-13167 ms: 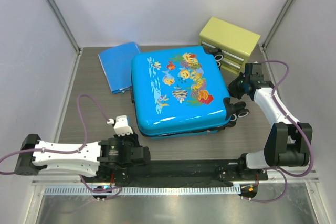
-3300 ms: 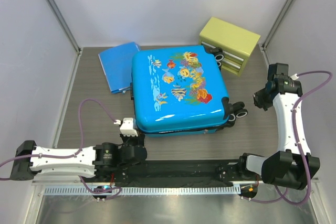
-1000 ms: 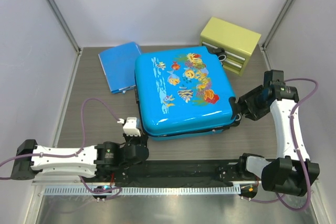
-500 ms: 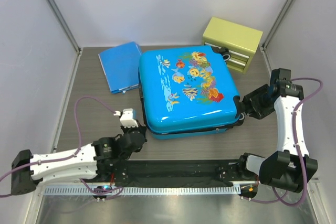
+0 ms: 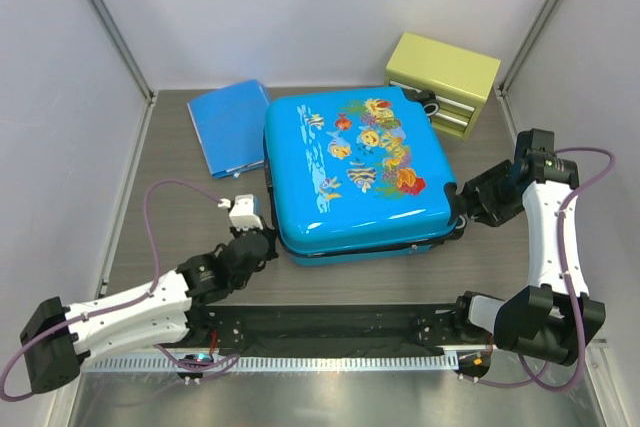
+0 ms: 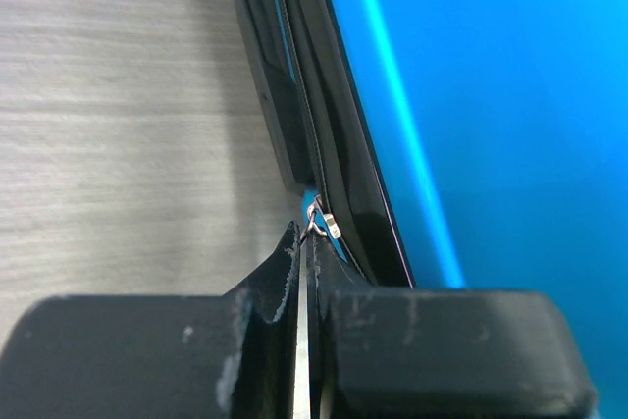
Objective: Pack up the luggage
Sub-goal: Zip the luggage at the center of the board.
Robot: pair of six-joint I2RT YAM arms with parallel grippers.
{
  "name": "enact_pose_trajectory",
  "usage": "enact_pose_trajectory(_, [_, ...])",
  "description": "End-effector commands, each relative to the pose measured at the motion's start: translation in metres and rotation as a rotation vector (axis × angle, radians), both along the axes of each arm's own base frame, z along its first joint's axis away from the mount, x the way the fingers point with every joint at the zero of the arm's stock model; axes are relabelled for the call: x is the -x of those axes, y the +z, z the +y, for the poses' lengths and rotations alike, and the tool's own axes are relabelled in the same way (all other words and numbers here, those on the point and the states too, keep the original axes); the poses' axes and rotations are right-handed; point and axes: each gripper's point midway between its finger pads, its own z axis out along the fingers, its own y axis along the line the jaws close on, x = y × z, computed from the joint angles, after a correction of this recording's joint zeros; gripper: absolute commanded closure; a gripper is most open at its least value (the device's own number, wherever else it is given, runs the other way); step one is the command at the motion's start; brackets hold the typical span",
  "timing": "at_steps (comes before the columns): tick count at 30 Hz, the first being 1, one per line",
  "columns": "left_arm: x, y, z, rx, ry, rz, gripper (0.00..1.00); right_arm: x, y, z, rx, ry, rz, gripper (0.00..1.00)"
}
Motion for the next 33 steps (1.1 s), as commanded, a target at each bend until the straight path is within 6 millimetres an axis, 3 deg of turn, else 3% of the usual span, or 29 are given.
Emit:
enact_pose_trajectory(1, [-0.021,-0.011,0.03,-0.115,0.082,-0.008,1.0,-0.022,0.016,-0.073,0.298,-0.119,-0.075,0.99])
enact_pose_trajectory(19, [-0.099,0.004,0.054,-0.095,0.123,0.002,1.0,-0.026,0.017,-0.066,0.264,-0.11,-0.102,0.99])
enact_pose_trajectory(24, [-0.124,0.014,0.068,-0.088,0.135,-0.023,1.0,-0.031,0.021,-0.07,0.276,-0.116,-0.109,0.99])
enact_pose_trajectory(33, [-0.158,0.015,0.08,-0.073,0.131,-0.026,1.0,-0.046,0.026,-0.08,0.301,-0.126,-0.111,0.99])
